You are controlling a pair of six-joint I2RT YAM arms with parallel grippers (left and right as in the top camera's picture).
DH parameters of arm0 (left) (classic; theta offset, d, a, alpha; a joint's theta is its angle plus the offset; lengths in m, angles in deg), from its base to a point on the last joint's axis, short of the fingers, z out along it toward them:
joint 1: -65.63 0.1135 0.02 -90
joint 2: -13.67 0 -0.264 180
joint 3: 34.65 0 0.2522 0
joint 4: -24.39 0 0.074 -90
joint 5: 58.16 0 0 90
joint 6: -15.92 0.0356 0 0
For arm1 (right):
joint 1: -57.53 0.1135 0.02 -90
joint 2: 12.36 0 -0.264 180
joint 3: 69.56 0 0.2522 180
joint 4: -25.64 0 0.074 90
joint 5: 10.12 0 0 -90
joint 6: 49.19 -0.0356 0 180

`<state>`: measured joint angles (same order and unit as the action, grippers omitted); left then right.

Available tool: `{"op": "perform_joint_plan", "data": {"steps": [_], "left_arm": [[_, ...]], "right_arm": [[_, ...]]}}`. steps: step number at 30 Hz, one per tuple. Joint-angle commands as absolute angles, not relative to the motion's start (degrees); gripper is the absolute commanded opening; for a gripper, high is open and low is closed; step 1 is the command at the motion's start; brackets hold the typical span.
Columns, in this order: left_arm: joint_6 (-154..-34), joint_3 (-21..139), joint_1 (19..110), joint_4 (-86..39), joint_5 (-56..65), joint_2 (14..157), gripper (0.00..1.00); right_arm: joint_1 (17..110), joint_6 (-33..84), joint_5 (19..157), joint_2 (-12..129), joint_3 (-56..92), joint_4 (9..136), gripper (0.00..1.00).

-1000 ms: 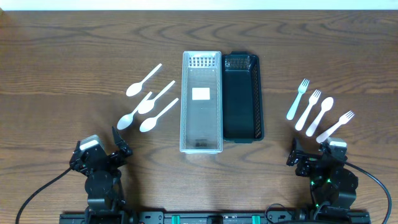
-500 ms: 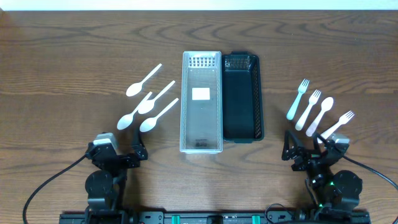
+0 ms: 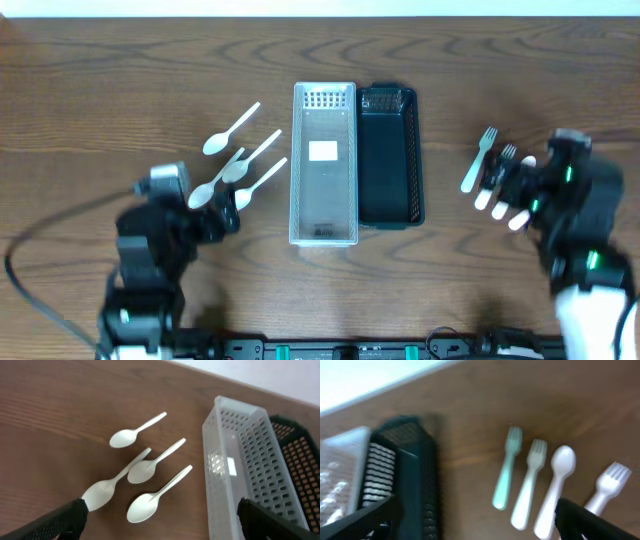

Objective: Pack container
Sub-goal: 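Reach the right gripper to the white fork and grasp it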

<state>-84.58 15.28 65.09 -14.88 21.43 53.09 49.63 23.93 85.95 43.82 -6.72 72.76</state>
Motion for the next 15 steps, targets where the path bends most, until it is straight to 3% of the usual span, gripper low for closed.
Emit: {"op": "perform_joint_plan", "data": {"steps": [1,7,12,15], "left_arm": [[-79.4,24.4,65.3,-17.7,20.7,63.6,0.98],[-74.9,34.8,65.4,-22.8,20.9,79.0,0.98],[-74.9,35.4,65.4,-23.8,20.9,86.1,0.98],[-74.9,35.4,65.4,-25.2,20.9,88.2,0.98]], "right_arm": [[46.2,25.7,79.9,54.8,1.7,76.4,0.99],[39.9,26.6,85.9,69.9,9.0,77.3,0.99],[35.7,23.0,80.2,77.8,8.9,80.7,0.99],[32.8,20.8,81.0,81.6,8.9,82.2,0.88]]}}
